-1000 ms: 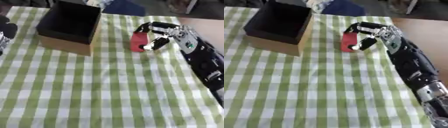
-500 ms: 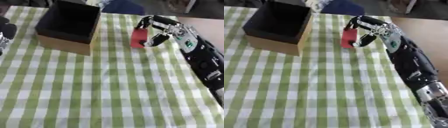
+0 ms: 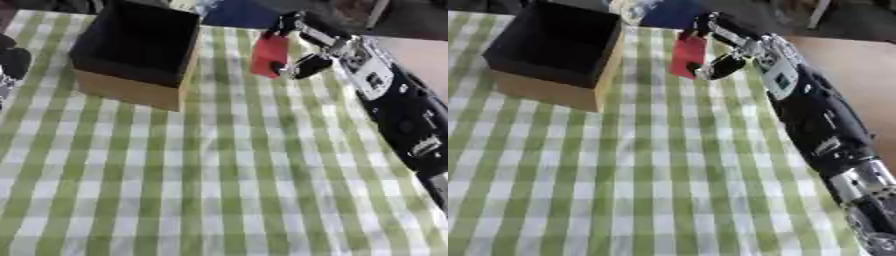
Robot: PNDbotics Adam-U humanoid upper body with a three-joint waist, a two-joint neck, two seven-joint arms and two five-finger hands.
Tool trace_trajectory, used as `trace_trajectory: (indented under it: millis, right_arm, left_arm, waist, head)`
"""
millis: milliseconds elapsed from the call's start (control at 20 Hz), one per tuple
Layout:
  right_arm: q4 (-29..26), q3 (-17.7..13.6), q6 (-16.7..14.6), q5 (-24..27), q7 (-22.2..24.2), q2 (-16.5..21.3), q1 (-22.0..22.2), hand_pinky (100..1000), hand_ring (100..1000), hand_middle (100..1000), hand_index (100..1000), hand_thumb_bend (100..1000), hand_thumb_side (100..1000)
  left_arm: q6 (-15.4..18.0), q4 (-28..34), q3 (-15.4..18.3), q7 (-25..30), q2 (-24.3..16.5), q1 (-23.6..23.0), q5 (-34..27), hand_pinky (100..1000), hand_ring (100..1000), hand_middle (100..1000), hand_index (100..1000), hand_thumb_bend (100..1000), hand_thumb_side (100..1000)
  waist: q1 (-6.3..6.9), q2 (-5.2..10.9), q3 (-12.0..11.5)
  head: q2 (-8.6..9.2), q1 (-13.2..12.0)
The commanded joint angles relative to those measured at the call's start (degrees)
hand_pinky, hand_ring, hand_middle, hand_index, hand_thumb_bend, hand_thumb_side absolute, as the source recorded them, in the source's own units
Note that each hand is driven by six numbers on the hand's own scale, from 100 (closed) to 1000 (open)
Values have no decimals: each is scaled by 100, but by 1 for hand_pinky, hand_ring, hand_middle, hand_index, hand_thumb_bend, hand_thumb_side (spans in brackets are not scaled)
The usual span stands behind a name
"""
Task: Pick up objects on the table and place them in the box.
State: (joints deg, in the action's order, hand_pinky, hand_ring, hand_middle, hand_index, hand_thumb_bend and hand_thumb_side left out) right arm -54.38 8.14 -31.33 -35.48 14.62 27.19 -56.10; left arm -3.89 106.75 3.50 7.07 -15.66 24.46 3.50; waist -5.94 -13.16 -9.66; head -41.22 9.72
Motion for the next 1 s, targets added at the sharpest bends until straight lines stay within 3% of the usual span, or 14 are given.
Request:
trace_trajectory:
  millis: [50, 550, 1000]
  right_arm:
    - [-234, -11, -18, 120, 19, 260, -217, 767, 640, 453, 770, 299, 100]
    - [-340, -70, 7, 109, -13, 346, -605, 768, 648, 472, 779, 335, 100]
    - [-193, -132, 15, -65, -85, 158, -806, 774, 658, 504, 792, 284, 100]
  left_arm:
    - [12, 82, -72, 93, -40, 62, -5, 713, 581, 570, 762, 556, 413]
    - [27, 125, -286, 338, 147, 150, -79, 713, 581, 569, 760, 556, 413]
    - [45, 137, -471, 567, 283, 327, -144, 713, 580, 568, 759, 556, 415]
  waist:
    - [-4, 135, -33]
    - [-208, 148, -604]
    - [-301, 38, -1225]
  head:
    - [78, 32]
    - [266, 198]
    - [390, 553]
